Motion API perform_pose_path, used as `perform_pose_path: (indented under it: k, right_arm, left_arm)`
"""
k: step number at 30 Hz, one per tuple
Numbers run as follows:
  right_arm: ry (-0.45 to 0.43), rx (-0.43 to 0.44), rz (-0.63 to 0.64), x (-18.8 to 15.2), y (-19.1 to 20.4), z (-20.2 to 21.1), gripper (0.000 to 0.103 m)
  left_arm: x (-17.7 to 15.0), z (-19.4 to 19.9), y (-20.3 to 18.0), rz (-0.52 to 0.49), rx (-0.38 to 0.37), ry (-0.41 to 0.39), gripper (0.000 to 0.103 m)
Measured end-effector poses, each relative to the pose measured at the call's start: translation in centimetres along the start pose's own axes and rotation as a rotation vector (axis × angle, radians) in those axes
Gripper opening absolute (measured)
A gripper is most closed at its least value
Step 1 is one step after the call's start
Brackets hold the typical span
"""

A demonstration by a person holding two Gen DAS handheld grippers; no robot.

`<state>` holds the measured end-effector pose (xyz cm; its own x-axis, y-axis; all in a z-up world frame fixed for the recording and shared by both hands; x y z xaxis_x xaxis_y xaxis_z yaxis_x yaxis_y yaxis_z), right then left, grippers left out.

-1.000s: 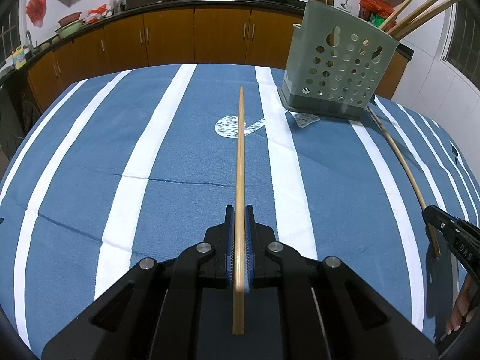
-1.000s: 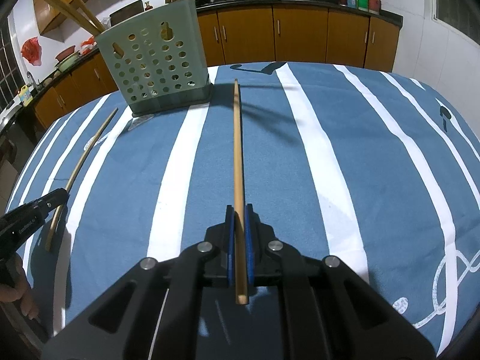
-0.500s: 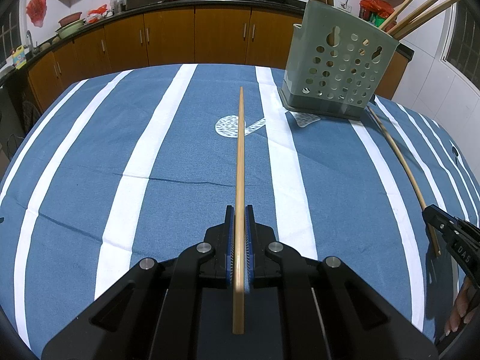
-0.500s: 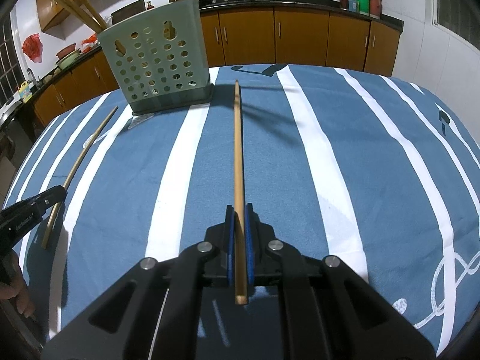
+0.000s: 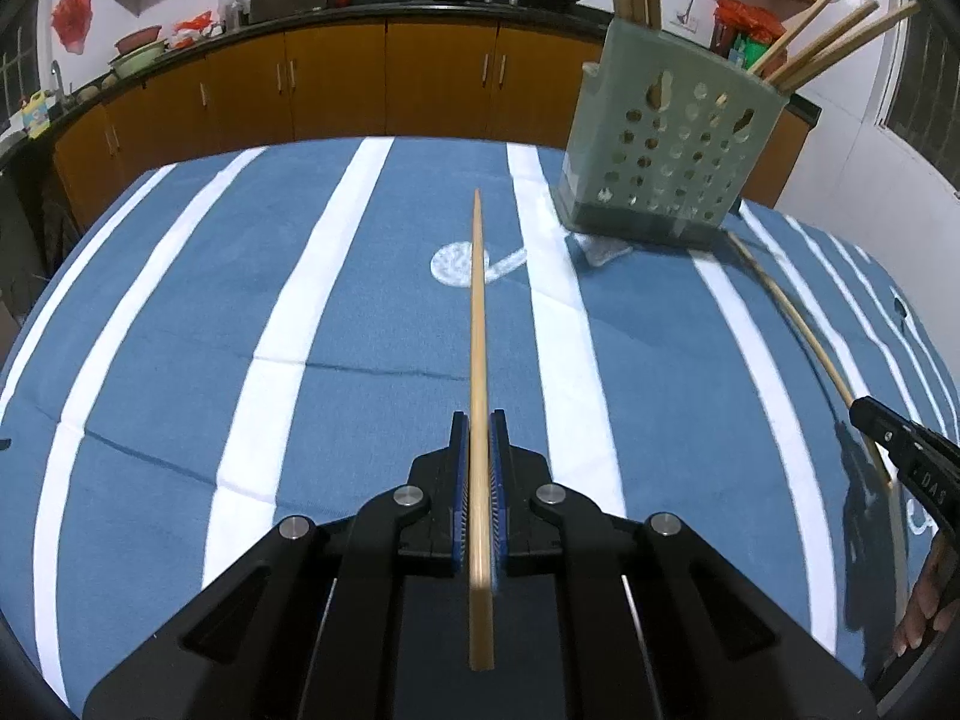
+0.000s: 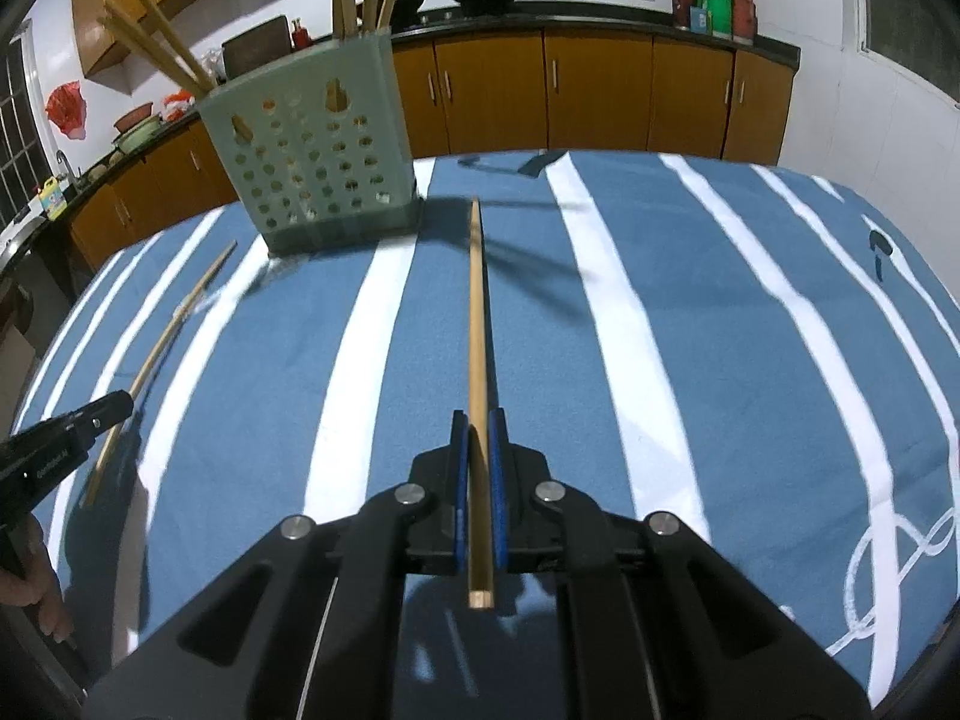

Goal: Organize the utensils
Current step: 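Lift both held chopsticks upright and carry them above the green holder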

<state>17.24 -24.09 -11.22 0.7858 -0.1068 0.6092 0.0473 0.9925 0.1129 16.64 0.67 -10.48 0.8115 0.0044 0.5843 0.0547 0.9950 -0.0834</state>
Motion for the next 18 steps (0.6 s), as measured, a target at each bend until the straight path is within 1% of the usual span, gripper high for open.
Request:
perform_pose_path:
  k: [3,13,18]
  right_arm:
    - [-0.041,0.005,-0.007,1.1,-0.2,1.3,0.008]
    - [-0.202,0.016,-0.030,5.4,-1.0,6.6,0.008]
    - [-0.260,0.022,-0.039,6.8,-1.2,8.5,0.008]
  left_arm:
    - [0.7,1.1,-0.1,-0.007,-0.008,-0.032,0.008]
    - [4.6,6.3,0.1,-0.003,-0.055,-0.179,0.008]
    - [6.5,8.3,0.2,-0.001,-0.067,-0.243,0.008]
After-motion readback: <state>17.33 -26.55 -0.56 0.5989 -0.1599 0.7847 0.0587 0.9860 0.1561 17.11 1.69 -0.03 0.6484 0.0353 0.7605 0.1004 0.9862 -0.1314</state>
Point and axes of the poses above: each gripper's, at about its wrist camera, not at the fingertips, and z roughly against the way its jaws point, y to its left, x to its top, the point moved 5 cm from there along -z, roughly the way its jaws point, and after that the axes turned 5 degrees about y, right-handed, at the moved point
